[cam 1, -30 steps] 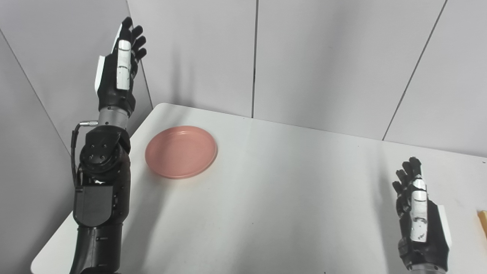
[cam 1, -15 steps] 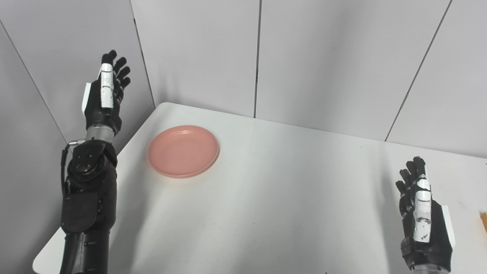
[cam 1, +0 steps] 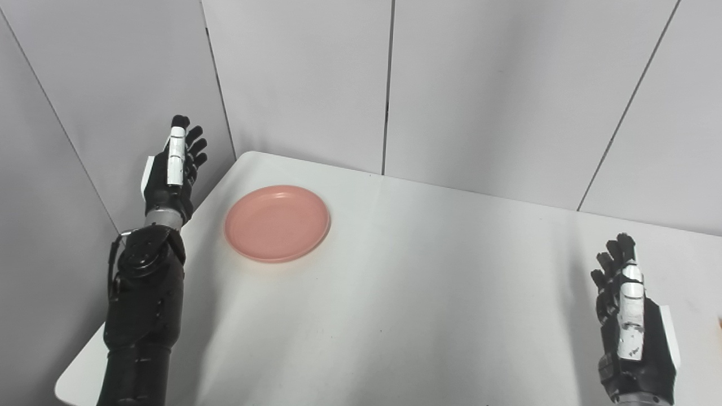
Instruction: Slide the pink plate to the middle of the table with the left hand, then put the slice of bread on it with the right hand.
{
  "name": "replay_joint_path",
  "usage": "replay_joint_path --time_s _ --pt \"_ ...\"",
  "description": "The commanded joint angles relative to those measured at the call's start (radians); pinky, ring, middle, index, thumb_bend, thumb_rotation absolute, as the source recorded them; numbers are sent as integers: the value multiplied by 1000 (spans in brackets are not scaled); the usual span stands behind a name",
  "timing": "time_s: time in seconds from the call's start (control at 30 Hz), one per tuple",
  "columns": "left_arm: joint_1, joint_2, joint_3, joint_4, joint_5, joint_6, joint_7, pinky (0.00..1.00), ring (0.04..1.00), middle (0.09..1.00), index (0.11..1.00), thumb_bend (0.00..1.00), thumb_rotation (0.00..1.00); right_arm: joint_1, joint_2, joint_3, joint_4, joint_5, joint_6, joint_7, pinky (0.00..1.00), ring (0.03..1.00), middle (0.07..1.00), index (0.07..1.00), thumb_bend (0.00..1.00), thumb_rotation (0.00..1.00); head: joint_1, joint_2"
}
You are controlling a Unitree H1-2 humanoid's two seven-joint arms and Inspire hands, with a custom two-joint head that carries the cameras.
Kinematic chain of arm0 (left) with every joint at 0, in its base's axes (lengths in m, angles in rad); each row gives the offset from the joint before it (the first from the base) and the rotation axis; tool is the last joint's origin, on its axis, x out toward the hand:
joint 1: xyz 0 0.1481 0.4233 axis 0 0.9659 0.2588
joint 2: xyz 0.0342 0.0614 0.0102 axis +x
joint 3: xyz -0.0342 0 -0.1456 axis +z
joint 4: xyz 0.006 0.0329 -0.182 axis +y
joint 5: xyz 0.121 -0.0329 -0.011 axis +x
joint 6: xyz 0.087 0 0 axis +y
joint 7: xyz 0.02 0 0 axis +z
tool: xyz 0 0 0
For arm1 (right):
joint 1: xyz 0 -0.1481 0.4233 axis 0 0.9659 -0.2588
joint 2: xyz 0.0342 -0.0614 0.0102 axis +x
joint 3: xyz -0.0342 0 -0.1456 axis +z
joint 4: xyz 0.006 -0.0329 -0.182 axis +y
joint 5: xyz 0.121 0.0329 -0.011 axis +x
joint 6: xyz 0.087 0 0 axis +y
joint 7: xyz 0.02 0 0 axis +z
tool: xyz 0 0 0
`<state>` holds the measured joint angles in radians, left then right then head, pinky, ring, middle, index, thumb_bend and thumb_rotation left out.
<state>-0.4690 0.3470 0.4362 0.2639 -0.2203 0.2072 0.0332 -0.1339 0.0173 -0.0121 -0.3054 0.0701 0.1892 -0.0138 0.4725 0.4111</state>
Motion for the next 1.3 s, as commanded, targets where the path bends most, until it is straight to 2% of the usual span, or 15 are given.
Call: replay_joint_path --time_s 0.0,0.2,0.37,0.53,0.77,1.07,1.27 --pt "-41 30 2 10 -17 -52 -5 942 931 934 933 710 934 -28 6 2 -39 4 -8 3 1000 1000 1000 1000 265 1000 -6 3" --pt "-48 35 -4 99 -34 -77 -20 937 921 918 923 689 915 -26 9 6 -45 0 -6 1 1000 1000 1000 1000 253 1000 -5 6" --pt "-58 40 -17 157 -39 -93 -28 952 937 937 940 663 955 -27 5 6 -44 3 -12 6 1000 1000 1000 1000 270 1000 -7 7" --pt "-59 43 -26 187 -53 -98 -37 980 958 959 960 666 974 -22 10 8 -58 -1 3 1 1000 1000 1000 1000 270 1000 -8 9" --pt "-65 36 -13 217 -93 -77 -40 983 960 961 960 680 924 -24 6 12 -60 -6 8 4 1000 1000 1000 1000 262 1000 -9 11" --pt "-59 29 -40 262 -81 -82 -36 985 958 962 963 653 979 -25 10 10 -63 -1 16 0 1000 1000 1000 1000 251 1000 -16 11" --pt "-63 14 -63 325 -63 -137 -32 961 943 941 946 639 988 -23 11 10 -74 -1 30 -1 1000 1000 1000 1000 250 1000 -19 16"
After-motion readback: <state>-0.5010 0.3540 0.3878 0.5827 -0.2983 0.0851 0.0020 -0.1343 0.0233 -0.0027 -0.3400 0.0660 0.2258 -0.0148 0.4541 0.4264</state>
